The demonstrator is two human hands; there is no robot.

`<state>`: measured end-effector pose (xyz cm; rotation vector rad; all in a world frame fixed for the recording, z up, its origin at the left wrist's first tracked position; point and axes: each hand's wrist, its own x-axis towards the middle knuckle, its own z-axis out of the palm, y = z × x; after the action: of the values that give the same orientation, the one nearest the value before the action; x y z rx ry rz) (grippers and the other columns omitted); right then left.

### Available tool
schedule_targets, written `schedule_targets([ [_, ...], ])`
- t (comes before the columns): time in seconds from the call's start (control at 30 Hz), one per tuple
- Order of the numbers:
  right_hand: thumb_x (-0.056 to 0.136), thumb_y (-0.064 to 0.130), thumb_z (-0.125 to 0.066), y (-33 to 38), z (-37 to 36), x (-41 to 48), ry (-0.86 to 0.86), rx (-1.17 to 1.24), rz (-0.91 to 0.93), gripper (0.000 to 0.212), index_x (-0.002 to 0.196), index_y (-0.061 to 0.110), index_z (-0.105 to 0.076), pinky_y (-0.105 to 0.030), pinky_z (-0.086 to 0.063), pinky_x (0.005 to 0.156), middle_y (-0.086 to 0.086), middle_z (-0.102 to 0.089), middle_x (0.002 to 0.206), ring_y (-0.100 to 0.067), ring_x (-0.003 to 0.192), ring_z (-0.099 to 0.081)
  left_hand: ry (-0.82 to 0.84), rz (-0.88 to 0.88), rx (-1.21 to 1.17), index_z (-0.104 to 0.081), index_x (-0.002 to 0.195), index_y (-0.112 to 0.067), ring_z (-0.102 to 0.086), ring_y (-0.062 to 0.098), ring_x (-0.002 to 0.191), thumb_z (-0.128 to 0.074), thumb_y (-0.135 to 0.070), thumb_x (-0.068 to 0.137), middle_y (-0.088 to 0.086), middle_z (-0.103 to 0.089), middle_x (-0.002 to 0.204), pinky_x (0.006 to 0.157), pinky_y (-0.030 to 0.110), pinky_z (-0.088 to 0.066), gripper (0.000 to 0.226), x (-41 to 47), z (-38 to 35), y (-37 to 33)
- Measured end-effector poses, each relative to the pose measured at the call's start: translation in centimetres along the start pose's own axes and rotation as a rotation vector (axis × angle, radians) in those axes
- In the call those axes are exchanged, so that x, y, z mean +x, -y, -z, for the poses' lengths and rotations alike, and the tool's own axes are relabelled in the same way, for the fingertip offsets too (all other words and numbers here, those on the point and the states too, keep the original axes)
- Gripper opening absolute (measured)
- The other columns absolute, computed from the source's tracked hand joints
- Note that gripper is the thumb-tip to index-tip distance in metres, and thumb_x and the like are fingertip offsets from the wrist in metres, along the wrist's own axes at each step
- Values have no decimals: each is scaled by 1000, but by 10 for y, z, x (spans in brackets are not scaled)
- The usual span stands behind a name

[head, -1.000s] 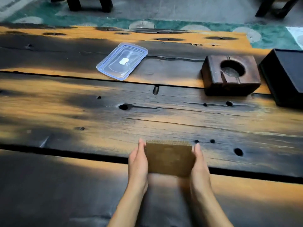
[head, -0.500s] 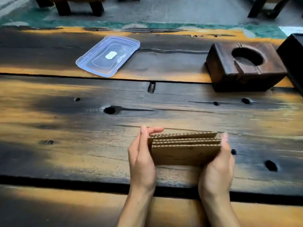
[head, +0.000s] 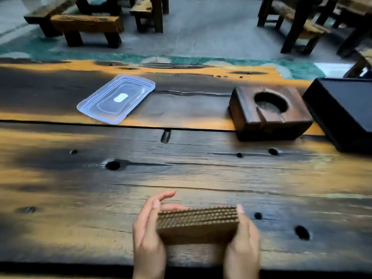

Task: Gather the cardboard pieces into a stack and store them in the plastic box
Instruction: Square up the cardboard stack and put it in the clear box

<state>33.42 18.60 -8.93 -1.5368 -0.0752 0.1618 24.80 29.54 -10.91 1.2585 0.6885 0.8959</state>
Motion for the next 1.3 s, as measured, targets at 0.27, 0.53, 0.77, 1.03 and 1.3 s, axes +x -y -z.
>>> schedule_targets([
  [0.27, 86, 53, -33, -17, 6, -3, 54, -135, -5, 51, 76, 31, -78, -11, -47, 64, 10, -78, 76, 0, 74, -69, -154, 12, 24, -80, 92, -14, -74, 22, 75, -32, -18, 108, 20, -78, 79, 70, 20, -56, 51, -6, -6, 13],
  [0.53, 80, 56, -39, -3, 3, -1, -20, -141, -98, 55, 80, 18, -80, -2, -39, 71, 28, -75, 72, 16, 80, -65, -72, 31, 149, -79, 93, -17, -74, 26, 88, -25, -35, 103, 12, -80, 90, 81, 25, -53, 58, 0, -4, 8],
  [0.77, 104, 22, -50, 20, 13, -26, -63, -307, -142, 37, 108, -2, -78, -33, -43, 95, -24, -75, 112, -38, 115, -66, -199, 441, 394, -60, 137, -1, -52, 39, 136, -39, -27, 112, 22, -60, 139, 114, 48, -39, 42, -23, 7, -14],
  [1.03, 96, 42, -40, 77, 92, -108, -270, -414, -267, 62, 86, -5, -79, -42, -48, 82, -36, -72, 96, -50, 99, -68, -111, 601, 374, -67, 131, -3, -54, 32, 135, -44, -19, 111, 20, -64, 137, 119, 40, -34, 35, -134, -3, -75],
  [1.3, 89, 51, -28, 164, 203, -190, -629, -390, -410, 78, 75, -15, -67, -50, -47, 81, -44, -66, 92, -55, 93, -64, 325, 433, 419, -75, 100, -9, -69, 23, 93, -47, -61, 101, 6, -74, 84, 79, 35, -48, 59, -257, -53, -201],
])
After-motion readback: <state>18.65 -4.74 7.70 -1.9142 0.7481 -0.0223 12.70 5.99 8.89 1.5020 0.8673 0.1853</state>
